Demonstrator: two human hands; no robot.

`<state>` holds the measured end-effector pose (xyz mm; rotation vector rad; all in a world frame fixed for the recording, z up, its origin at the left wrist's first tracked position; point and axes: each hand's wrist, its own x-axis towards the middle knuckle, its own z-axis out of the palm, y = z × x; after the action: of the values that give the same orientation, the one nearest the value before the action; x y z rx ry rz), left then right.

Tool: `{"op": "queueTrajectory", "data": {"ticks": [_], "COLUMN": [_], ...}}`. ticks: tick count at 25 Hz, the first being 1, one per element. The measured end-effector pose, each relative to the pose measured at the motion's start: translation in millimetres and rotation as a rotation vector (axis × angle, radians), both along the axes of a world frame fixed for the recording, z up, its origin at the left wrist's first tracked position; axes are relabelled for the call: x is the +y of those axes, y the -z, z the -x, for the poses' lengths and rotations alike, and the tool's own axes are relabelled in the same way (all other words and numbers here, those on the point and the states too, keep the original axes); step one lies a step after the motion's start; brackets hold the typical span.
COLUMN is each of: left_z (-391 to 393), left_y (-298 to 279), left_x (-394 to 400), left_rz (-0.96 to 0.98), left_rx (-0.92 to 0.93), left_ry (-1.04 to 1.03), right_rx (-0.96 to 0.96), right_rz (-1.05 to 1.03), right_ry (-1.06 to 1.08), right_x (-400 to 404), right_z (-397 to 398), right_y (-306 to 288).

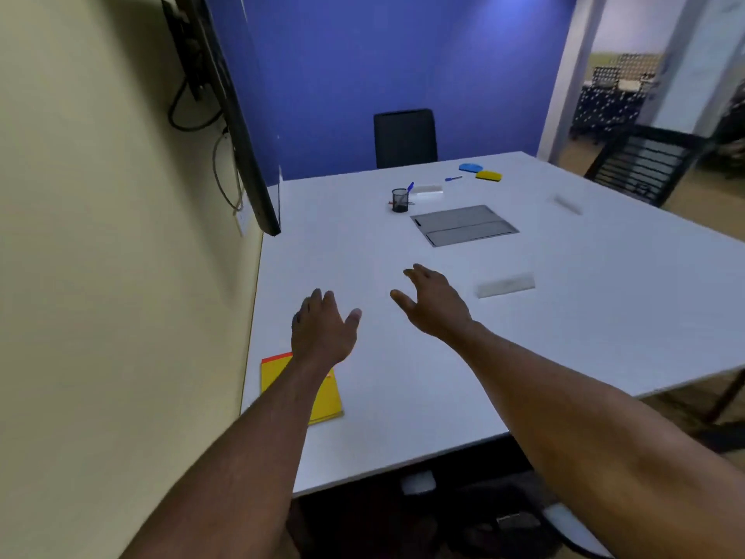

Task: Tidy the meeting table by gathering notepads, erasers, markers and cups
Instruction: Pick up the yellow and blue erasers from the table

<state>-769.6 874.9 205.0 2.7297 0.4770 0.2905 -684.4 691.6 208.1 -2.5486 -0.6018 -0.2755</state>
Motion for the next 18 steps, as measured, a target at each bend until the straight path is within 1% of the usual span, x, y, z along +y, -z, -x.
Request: {"op": "queueTrajectory", "data": {"ticks": [1,2,3,4,6,7,8,11,12,13,14,16,17,18], "left_z": [-3,-11,-15,-18,-22,-25,-26,-31,-32,-33,-34,-42,-43,-44], "left_y": [-17,-38,-46,-62,-84,-94,-95,-100,-97,-95,-94,-80,-73,-69], "left_x": [-18,-50,-52,-77,-130,-171,-178,-271,-315,-321,-355,-426,-478,-487], "left_rz": [-0.045,-0.106,-0.125,-0.141,-0.179,-0.184,-0.175,-0.161,-0.157,-0.153,-0.143,-0.125,-0.132,-0.139], "left_rx": [-0.037,-0.114,-0.176,-0.215,-0.246,-0.297,-0.335,-0.302,-0.320,-0.348,-0.339,-0.312,-0.321,-0.326], "left_ry": [0.058,0.101,0.079,0.111,0.220,0.275,0.284,0.451,0.495,0.496,0.527,0.607,0.639,0.655], "right_rx": [-0.072,-0.154,-0.165,-0.210,-0.288,-0.302,-0.264,-0.260,-0.249,-0.222,-0.213,-0.201,-0.197,-0.171], "right_rz": [0.034,0.069,0.113,0.137,0.146,0.151,0.163,0.175,0.185,0.184,0.203,0.194,0.194,0.188], "right_ry": [0.044,0.102,0.096,0.154,0.290,0.337,0.331,0.475,0.519,0.523,0.548,0.623,0.647,0.660], "right_x": [-21,-57,-60,-87,-140,-180,-187,-275,-317,-325,-359,-424,-473,-482], "right_z": [5,11,10,15,30,37,38,55,62,64,68,79,84,87], "right_y": [-11,-31,-41,-52,-66,-75,-79,-77,-76,-77,-74,-67,-64,-62]}}
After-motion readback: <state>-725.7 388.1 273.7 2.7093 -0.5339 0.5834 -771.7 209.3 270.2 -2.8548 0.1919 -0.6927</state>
